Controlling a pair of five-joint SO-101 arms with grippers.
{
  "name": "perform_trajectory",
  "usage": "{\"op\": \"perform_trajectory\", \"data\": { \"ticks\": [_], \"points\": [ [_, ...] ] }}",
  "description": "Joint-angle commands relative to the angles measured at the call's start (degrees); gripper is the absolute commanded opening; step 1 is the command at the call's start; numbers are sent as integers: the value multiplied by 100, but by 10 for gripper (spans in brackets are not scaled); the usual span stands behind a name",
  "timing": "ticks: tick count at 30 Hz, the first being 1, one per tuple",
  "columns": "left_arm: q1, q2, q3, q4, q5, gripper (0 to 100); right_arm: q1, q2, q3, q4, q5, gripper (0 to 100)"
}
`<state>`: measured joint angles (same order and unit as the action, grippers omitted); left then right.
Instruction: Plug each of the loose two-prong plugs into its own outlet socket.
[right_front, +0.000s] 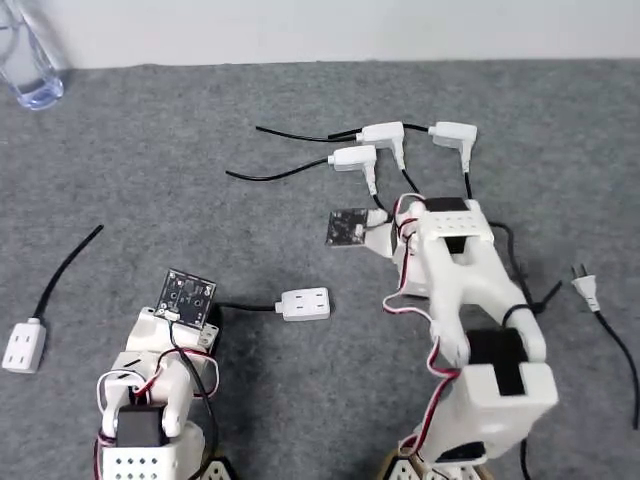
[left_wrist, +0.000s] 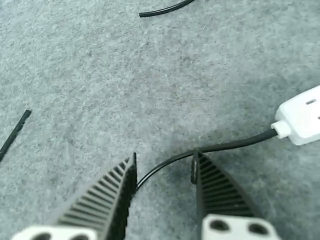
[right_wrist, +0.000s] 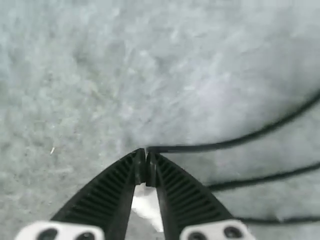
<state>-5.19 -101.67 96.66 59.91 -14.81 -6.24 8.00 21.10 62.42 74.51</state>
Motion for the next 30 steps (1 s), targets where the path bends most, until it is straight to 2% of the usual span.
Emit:
{"op": "perform_trajectory", "data": {
  "ticks": [1, 4, 9, 14, 16, 19, 21, 24, 30],
  "points": [
    [53, -97, -13, 26, -62, 167, -66, -593, -246, -84, -352, 9],
    [53, -97, -13, 26, -62, 167, 22, -796, -88, -119, -343, 9],
    [53, -97, -13, 26, -62, 167, 611, -1367, 44, -84, -325, 9],
    [53, -97, -13, 26, -62, 167, 1411, -1868, 721, -84, 791, 16],
    [53, -97, -13, 26, -62, 167, 1684, -1974, 976, -84, 1134, 84],
    [53, -97, -13, 35, -62, 167, 2000, -2000, 1090, -84, 1204, 225],
    [53, -97, -13, 35, -62, 167, 2035, -1903, 1187, -75, 1451, 253],
    [53, -97, -13, 35, -62, 167, 1763, -1657, 1336, 84, 2031, 224],
    [53, -97, -13, 35, -62, 167, 1174, -1095, 958, 110, 2101, 191]
  ]
}}
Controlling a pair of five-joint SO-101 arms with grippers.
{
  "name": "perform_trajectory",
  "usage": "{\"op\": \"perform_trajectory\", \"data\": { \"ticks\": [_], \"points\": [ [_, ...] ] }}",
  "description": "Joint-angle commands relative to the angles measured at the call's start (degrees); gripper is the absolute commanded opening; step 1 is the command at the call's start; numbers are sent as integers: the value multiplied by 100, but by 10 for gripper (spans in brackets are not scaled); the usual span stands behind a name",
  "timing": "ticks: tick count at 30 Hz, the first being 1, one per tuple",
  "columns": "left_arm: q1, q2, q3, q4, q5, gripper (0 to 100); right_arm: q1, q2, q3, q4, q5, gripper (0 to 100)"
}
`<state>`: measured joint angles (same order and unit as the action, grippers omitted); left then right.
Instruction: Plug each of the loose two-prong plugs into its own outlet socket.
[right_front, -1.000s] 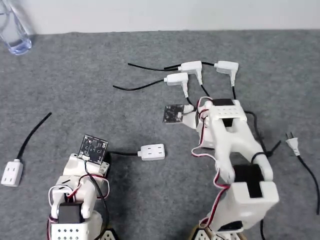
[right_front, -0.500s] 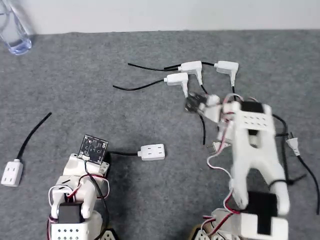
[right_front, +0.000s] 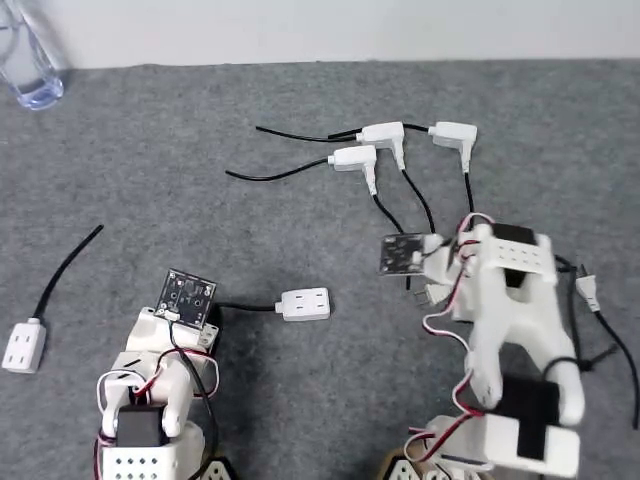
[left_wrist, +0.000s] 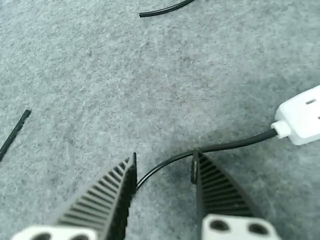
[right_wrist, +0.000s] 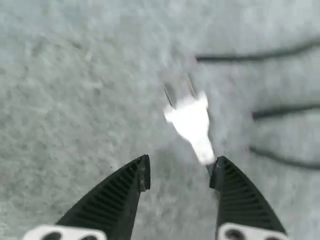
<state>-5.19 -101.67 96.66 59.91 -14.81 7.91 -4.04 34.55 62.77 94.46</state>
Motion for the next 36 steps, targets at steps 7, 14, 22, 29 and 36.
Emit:
{"op": "perform_trajectory", "data": {
  "ticks": [7, 14, 22, 29, 36],
  "points": [
    [62, -97, -13, 79, -62, 167, -505, 673, -1073, 418, 941, 191],
    [62, -97, -13, 79, -62, 167, -312, 1473, -1908, 497, 1354, 191],
    [62, -97, -13, 70, -62, 167, -207, 2264, -2295, 505, 1644, 191],
    [62, -97, -13, 70, -70, 167, -57, 2334, -2312, 1086, 2084, 188],
    [62, -97, -13, 70, -70, 167, 101, 2167, -2277, 1279, 2163, 188]
  ]
}}
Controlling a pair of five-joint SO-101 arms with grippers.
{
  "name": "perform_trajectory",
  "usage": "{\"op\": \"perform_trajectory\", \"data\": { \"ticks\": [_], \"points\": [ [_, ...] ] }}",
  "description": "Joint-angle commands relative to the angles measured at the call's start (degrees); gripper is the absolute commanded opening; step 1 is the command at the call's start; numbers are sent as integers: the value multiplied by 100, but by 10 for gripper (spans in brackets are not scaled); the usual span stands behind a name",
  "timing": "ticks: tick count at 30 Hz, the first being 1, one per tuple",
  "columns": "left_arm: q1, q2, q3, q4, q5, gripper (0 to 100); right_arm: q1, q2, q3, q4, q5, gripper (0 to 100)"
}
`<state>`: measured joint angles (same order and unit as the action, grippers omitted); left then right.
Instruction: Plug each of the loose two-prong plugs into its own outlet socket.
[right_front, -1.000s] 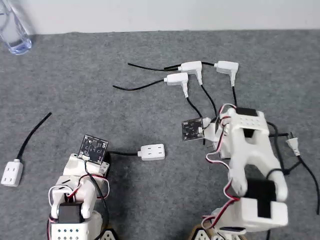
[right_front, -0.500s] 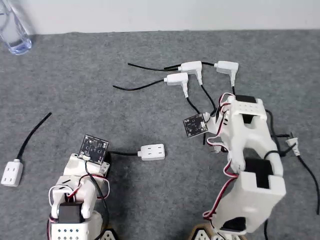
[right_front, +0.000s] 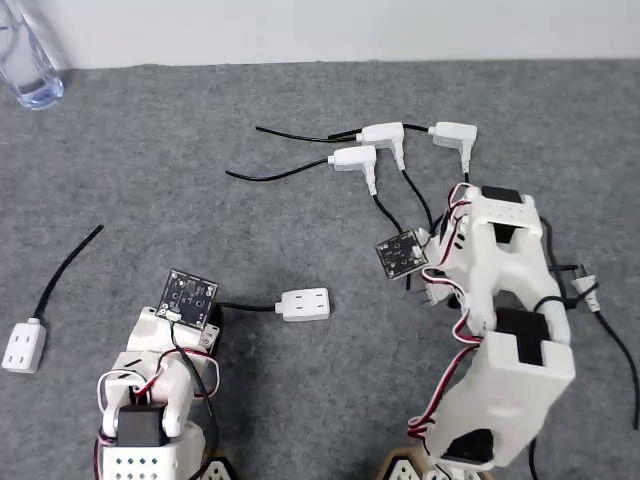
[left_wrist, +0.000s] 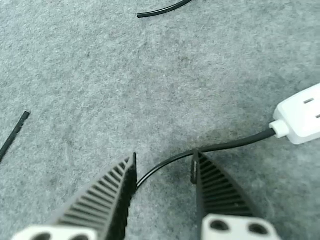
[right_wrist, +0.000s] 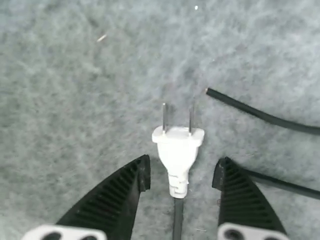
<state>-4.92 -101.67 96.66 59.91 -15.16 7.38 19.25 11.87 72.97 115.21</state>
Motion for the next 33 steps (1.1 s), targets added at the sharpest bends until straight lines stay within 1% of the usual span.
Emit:
{"op": "perform_trajectory", "data": {
  "ticks": [1, 11, 17, 23, 33],
  "points": [
    [35, -97, -13, 70, -35, 167, 154, -154, -9, 347, 88, 188],
    [35, -97, -13, 70, -35, 167, -171, -145, 79, 400, 26, 188],
    [35, -97, -13, 70, -35, 167, -382, -127, 114, 154, -404, 188],
    [35, -97, -13, 70, -35, 167, -549, -127, 202, 154, -404, 187],
    [35, -97, -13, 70, -35, 167, -576, 40, 158, 31, -413, 186]
  ]
}}
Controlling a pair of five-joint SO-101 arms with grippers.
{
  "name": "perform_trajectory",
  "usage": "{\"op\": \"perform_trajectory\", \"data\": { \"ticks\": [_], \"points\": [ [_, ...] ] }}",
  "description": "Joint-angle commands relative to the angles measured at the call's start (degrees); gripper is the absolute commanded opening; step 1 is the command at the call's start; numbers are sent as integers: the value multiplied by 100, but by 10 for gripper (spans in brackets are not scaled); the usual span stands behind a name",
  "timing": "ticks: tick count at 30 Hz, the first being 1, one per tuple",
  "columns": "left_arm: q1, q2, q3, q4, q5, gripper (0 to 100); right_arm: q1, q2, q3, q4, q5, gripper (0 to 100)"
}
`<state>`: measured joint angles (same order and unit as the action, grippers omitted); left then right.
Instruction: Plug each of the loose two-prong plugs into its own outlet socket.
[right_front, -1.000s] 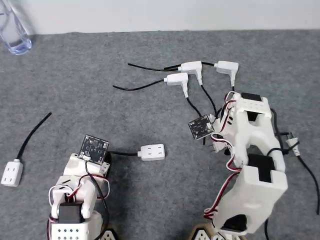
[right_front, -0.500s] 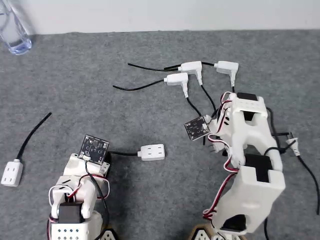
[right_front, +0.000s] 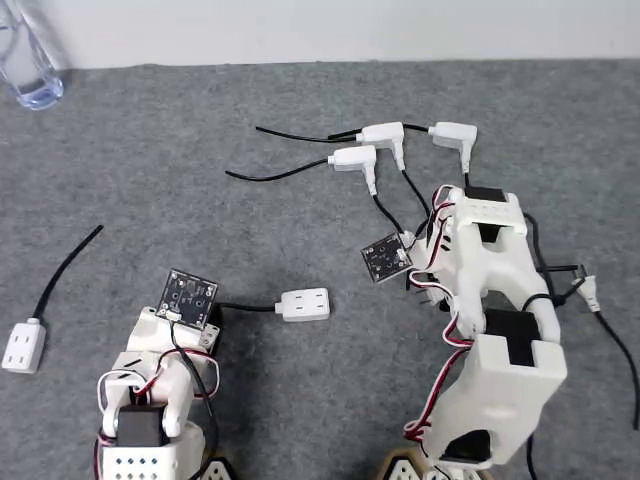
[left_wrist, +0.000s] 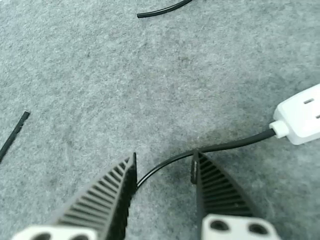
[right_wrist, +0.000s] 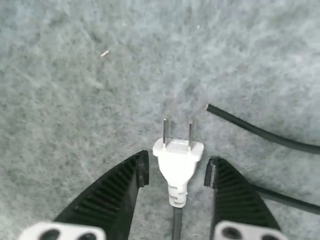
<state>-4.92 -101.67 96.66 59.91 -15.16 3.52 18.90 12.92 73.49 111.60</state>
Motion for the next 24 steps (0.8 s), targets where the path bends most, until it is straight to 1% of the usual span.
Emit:
{"op": "perform_trajectory", "data": {
  "ticks": [1, 20, 24],
  "points": [
    [35, -97, -13, 70, -35, 167, -180, 92, 18, -22, -53, 186],
    [35, -97, -13, 97, -35, 167, -189, 127, 0, -163, -53, 186],
    [35, -97, -22, 105, -35, 167, -382, 136, -18, -154, -53, 186]
  ]
}}
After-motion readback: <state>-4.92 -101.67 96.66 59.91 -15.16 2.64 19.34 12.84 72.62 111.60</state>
